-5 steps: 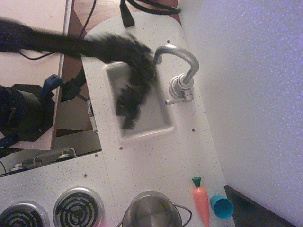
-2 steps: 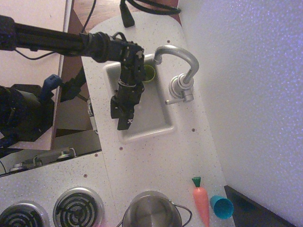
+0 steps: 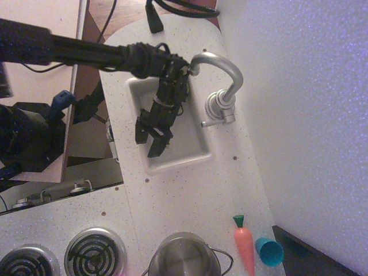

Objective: Turn faucet left

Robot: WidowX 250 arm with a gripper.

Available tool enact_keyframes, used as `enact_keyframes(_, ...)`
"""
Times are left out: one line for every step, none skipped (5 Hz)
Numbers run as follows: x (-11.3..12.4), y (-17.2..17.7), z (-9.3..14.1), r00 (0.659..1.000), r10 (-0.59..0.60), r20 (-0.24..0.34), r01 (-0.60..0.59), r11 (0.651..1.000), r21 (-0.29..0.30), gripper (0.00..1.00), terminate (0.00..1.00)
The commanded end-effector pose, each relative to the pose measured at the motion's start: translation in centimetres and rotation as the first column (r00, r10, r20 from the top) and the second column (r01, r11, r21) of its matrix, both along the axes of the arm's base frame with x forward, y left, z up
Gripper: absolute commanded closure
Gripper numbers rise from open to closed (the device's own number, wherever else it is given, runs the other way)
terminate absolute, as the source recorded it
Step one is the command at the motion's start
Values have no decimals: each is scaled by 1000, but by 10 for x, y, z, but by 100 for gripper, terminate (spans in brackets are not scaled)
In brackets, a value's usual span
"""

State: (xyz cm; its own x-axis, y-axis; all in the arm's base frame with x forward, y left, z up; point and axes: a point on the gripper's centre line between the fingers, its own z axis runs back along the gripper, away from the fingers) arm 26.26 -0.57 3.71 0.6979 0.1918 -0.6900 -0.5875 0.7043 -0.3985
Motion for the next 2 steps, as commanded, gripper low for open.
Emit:
enact_keyframes(-12,-19,-18,986,-147,-76,151,987,46,0,0)
enact_keyframes(-13,-29,-20,981,-176,-76,180,983,44,0,0)
